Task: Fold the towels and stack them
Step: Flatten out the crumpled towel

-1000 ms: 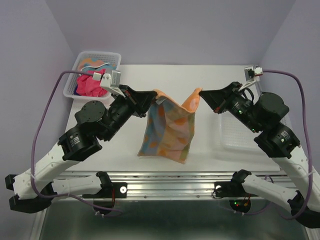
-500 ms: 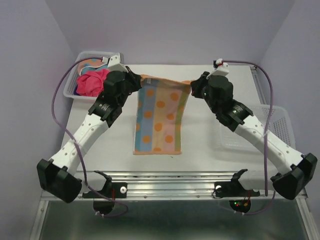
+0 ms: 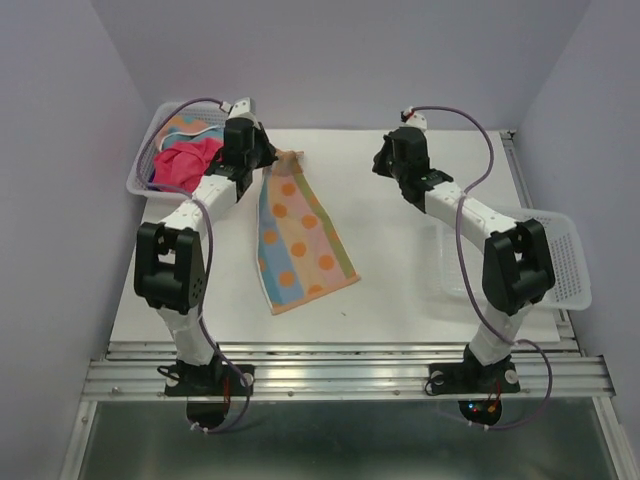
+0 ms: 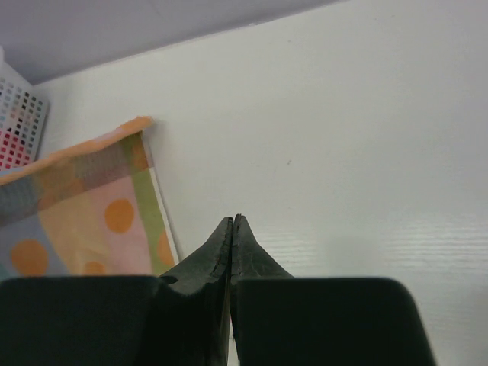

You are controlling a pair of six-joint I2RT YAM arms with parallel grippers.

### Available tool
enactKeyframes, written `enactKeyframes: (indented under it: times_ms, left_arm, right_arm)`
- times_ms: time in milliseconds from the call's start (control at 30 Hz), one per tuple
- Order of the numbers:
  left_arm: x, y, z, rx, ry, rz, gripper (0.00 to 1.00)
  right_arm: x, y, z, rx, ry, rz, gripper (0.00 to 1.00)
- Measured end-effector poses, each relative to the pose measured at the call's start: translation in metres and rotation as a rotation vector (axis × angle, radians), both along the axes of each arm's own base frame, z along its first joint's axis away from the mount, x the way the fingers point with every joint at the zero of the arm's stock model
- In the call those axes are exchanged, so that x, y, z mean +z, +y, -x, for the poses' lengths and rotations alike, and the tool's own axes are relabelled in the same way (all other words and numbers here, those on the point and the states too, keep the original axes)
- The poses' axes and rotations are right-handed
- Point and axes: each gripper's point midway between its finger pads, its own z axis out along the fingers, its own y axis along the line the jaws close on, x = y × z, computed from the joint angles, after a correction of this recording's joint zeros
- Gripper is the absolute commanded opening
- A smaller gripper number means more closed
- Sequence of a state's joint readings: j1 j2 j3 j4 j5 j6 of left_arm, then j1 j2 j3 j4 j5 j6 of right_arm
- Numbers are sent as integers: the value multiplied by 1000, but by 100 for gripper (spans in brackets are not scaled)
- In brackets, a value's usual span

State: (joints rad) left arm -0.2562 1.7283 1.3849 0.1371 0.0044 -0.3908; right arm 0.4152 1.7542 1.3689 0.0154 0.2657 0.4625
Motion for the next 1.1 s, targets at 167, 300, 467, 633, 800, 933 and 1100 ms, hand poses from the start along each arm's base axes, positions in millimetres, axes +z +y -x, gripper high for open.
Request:
enactKeyframes:
  times_ms: [167, 300, 467, 633, 800, 933, 1100]
  left_arm:
    - [-61, -1, -21, -23, 116, -19, 0]
    - [-88, 13, -28, 21, 200, -8, 29]
    - [-91, 49, -33, 121, 247, 23, 99]
    - [-75, 62, -17, 153, 249, 54, 99]
    - [-35, 23, 62, 101, 202, 77, 99]
    - [-14, -22, 153, 4, 151, 155, 99]
    - [-77, -27, 243, -6, 323, 173, 99]
  right_arm:
    - [-8, 30, -23, 111, -1, -22, 1]
    - [-29, 59, -32, 239, 44, -51, 16]
    - [-55, 73, -16, 334, 132, -69, 49]
    - [-68, 68, 26, 360, 200, -46, 99]
    - [-61, 83, 106, 399, 227, 21, 100]
    - [-66, 99, 164, 448, 260, 50, 100]
    - [-104, 85, 209, 402, 376, 116, 98]
